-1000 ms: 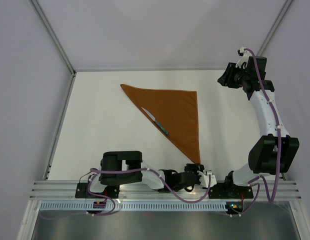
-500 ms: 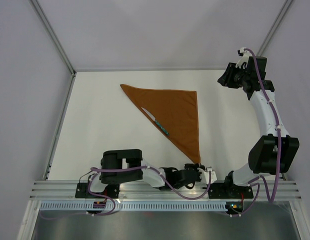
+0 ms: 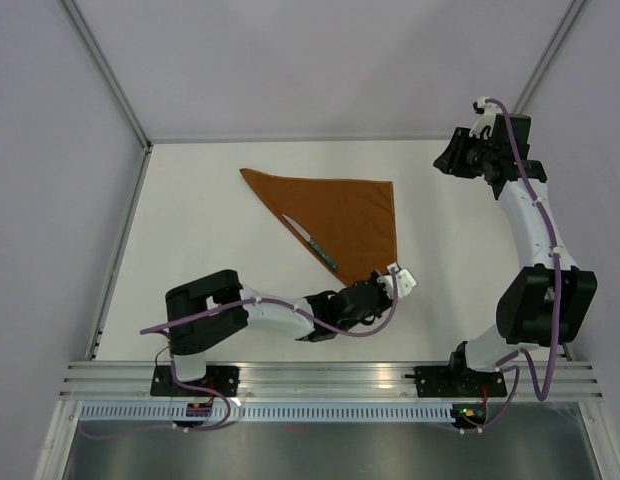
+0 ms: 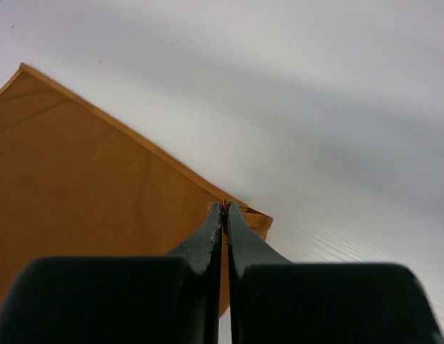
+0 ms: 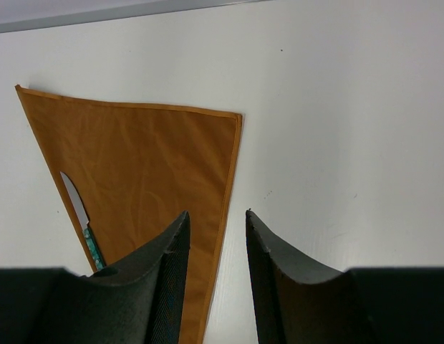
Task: Fold the napkin, place the utensils inside, and roll it up
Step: Fold the napkin at the center of the board.
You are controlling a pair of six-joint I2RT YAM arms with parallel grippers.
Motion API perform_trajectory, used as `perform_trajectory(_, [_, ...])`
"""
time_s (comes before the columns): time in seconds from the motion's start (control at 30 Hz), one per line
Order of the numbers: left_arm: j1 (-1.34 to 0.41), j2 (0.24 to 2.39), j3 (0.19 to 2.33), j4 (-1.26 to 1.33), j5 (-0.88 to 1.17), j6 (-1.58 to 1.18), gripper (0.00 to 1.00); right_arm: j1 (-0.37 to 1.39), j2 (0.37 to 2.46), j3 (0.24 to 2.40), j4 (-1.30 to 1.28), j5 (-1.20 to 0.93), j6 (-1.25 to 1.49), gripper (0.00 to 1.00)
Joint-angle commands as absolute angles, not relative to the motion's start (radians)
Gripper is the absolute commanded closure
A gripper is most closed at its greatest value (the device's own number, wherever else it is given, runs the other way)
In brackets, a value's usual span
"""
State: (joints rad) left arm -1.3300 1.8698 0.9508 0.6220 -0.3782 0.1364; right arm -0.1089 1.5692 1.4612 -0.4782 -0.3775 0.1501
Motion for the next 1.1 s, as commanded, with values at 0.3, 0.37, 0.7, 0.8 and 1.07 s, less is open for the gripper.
perform_trajectory(0.3, [-1.002,1.675,0.851,0.522,-0.302,-0.282,0.98,-0.114,1.583,1.463,-0.465,-0.411,0.169,0.58])
perform_trajectory(0.37, [-0.967,1.672,0.848,0.506,-0.298,-0.32,0.98,-0.114,1.586,1.465,-0.465,-0.416,0.17,0.58])
perform_trajectory(0.7, [-0.72,1.681,0.885,0.402,-0.222,-0.42,0.98,-0.114,1.589,1.463,-0.472,-0.431,0.167,0.58])
perform_trajectory(0.8, [-0.666,1.695,0.911,0.382,-0.181,-0.428,0.98,-0.114,1.592,1.465,-0.474,-0.437,0.167,0.58])
perform_trajectory(1.07, [-0.581,1.743,0.989,0.342,-0.13,-0.425,0.98,-0.114,1.594,1.462,-0.477,-0.448,0.164,0.58])
